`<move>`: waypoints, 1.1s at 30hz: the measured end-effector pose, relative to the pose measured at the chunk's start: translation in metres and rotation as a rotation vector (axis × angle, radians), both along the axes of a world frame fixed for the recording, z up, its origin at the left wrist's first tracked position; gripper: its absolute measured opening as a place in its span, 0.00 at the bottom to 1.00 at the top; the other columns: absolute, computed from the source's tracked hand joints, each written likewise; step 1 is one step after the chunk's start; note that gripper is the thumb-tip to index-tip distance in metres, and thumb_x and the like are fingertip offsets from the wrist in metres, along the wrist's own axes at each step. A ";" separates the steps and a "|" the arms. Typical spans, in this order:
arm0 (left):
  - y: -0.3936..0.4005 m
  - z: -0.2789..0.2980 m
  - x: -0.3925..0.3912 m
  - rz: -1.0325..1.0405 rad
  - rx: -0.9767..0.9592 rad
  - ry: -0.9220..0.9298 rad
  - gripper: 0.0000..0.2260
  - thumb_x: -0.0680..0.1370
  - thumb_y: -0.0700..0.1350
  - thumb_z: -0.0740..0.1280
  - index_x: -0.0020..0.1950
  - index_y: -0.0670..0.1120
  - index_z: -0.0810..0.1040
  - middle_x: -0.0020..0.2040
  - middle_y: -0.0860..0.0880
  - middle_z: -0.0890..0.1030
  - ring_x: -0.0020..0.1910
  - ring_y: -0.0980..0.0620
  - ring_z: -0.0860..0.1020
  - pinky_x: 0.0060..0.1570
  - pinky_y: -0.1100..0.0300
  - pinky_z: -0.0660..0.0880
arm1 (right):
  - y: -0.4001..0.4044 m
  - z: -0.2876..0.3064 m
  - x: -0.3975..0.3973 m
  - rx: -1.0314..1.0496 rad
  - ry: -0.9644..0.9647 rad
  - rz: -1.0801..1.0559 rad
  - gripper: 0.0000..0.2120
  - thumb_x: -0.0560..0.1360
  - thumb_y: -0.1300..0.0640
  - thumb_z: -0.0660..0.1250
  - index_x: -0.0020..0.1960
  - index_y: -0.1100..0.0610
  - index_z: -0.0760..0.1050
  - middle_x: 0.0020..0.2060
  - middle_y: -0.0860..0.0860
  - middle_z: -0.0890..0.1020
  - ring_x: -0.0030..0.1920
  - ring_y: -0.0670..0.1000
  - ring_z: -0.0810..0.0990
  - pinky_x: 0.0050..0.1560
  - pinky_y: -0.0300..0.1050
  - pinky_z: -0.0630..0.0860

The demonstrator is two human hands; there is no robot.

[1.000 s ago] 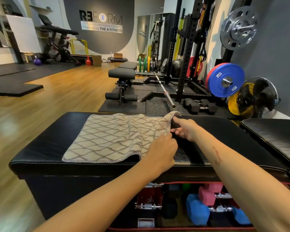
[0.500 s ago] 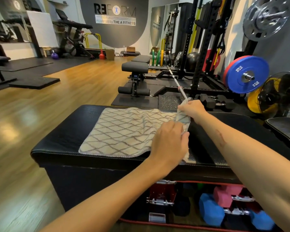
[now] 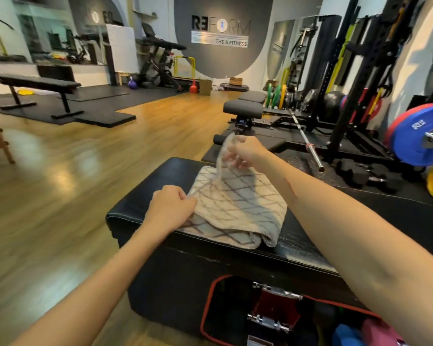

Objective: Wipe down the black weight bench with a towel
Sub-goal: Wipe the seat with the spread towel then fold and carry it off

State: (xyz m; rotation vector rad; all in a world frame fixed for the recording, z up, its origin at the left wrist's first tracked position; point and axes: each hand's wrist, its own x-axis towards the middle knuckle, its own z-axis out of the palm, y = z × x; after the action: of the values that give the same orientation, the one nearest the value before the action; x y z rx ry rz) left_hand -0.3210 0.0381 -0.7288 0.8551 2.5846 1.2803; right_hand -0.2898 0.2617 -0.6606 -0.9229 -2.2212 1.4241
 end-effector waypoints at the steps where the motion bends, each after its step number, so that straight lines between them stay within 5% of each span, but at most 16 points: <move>1: -0.003 -0.001 -0.004 0.020 0.010 -0.001 0.11 0.74 0.47 0.66 0.38 0.40 0.80 0.39 0.44 0.82 0.42 0.47 0.79 0.46 0.50 0.77 | -0.005 -0.003 -0.007 -0.026 -0.025 0.082 0.29 0.83 0.53 0.61 0.80 0.55 0.54 0.53 0.56 0.84 0.37 0.51 0.79 0.35 0.44 0.73; 5: -0.012 -0.010 -0.016 0.061 -0.058 0.019 0.11 0.75 0.48 0.66 0.36 0.43 0.77 0.37 0.45 0.79 0.40 0.47 0.78 0.41 0.54 0.74 | -0.013 -0.030 -0.017 -0.038 -0.185 0.302 0.26 0.85 0.48 0.54 0.80 0.54 0.55 0.67 0.52 0.77 0.63 0.53 0.76 0.58 0.51 0.75; 9: -0.014 -0.010 -0.020 0.038 -0.157 0.022 0.10 0.74 0.45 0.69 0.35 0.41 0.78 0.36 0.44 0.81 0.37 0.46 0.80 0.42 0.52 0.78 | -0.011 -0.042 0.009 0.362 -0.060 0.229 0.15 0.83 0.55 0.59 0.65 0.58 0.77 0.59 0.53 0.83 0.59 0.51 0.80 0.61 0.49 0.75; 15: -0.006 0.000 -0.031 -0.008 -0.244 -0.082 0.10 0.73 0.46 0.69 0.44 0.39 0.77 0.38 0.41 0.83 0.35 0.44 0.83 0.35 0.54 0.79 | -0.018 -0.066 0.124 0.841 0.110 0.258 0.21 0.71 0.75 0.59 0.57 0.59 0.80 0.50 0.47 0.81 0.53 0.46 0.77 0.53 0.27 0.68; 20: 0.035 0.003 -0.059 -0.031 -0.250 0.095 0.15 0.73 0.50 0.66 0.32 0.45 0.68 0.33 0.45 0.71 0.35 0.43 0.75 0.34 0.55 0.70 | -0.021 -0.091 0.160 0.875 0.159 0.324 0.08 0.77 0.56 0.64 0.51 0.54 0.82 0.49 0.44 0.81 0.49 0.44 0.77 0.52 0.44 0.72; 23: 0.073 0.009 -0.073 -0.066 -0.202 0.144 0.14 0.76 0.48 0.65 0.33 0.44 0.68 0.35 0.44 0.73 0.41 0.40 0.78 0.37 0.51 0.71 | -0.031 -0.087 0.157 0.930 0.125 0.351 0.14 0.79 0.45 0.62 0.54 0.51 0.81 0.51 0.43 0.80 0.55 0.45 0.78 0.59 0.54 0.70; 27: 0.116 0.015 -0.082 -0.107 -0.236 0.185 0.12 0.79 0.44 0.63 0.37 0.42 0.69 0.50 0.38 0.76 0.45 0.40 0.75 0.38 0.52 0.69 | -0.042 -0.088 0.156 1.020 0.021 0.443 0.20 0.79 0.39 0.59 0.58 0.51 0.80 0.54 0.44 0.79 0.58 0.45 0.74 0.63 0.52 0.65; 30: 0.136 0.010 -0.081 -0.104 -0.292 0.174 0.12 0.81 0.47 0.61 0.50 0.37 0.73 0.62 0.37 0.72 0.45 0.40 0.74 0.38 0.51 0.69 | -0.043 -0.092 0.158 1.000 0.005 0.484 0.22 0.79 0.38 0.57 0.59 0.51 0.80 0.56 0.44 0.79 0.59 0.44 0.73 0.64 0.51 0.63; 33: 0.148 -0.001 -0.080 -0.100 -0.366 0.261 0.17 0.82 0.52 0.61 0.58 0.37 0.74 0.62 0.39 0.73 0.52 0.38 0.76 0.45 0.49 0.74 | -0.040 -0.100 0.159 0.990 0.009 0.505 0.24 0.78 0.37 0.57 0.62 0.51 0.79 0.58 0.45 0.78 0.62 0.46 0.73 0.67 0.51 0.63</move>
State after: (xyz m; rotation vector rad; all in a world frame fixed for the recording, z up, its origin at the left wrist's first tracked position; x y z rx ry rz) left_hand -0.4011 0.1859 -0.7294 1.1169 2.8002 0.6727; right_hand -0.1305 0.2215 -0.7603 -0.0156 -2.7600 0.2857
